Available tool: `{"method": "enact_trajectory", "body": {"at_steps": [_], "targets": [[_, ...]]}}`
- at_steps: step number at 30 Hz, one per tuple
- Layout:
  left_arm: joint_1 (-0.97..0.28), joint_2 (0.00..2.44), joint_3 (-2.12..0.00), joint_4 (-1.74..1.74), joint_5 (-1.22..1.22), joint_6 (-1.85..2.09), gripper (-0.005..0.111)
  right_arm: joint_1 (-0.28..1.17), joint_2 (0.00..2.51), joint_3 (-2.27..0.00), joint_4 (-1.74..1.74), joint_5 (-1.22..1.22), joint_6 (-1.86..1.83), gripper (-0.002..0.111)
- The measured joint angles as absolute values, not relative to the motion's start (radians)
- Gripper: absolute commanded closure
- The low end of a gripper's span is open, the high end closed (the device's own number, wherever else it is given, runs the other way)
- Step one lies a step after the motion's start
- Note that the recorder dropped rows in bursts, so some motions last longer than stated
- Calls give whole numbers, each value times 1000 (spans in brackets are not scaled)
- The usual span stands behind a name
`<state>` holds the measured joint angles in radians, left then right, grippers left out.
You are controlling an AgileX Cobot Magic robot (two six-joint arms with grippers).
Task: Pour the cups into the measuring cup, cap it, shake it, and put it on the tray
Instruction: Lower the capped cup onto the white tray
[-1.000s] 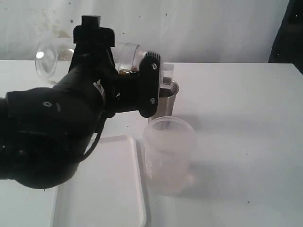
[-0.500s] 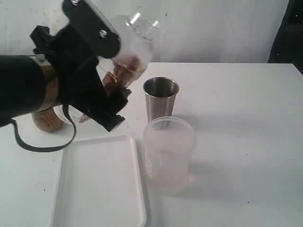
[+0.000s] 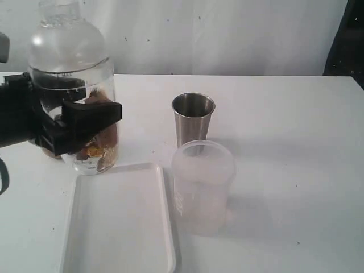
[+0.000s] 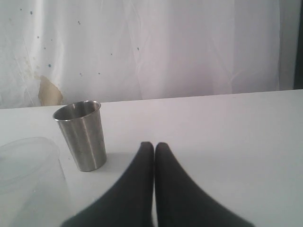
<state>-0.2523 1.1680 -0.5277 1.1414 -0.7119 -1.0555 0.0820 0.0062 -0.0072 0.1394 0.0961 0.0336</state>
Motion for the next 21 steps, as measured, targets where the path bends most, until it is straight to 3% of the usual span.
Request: {"method": "enact_trajectory", "body": {"at_steps": [9, 21], "targets": [[-190, 1258, -322, 1120, -1029, -615, 107, 82, 6, -7, 139, 96, 34, 108], [-190, 1601, -279, 858, -1166, -298, 107, 82, 6, -7, 139, 96, 34, 108]]}}
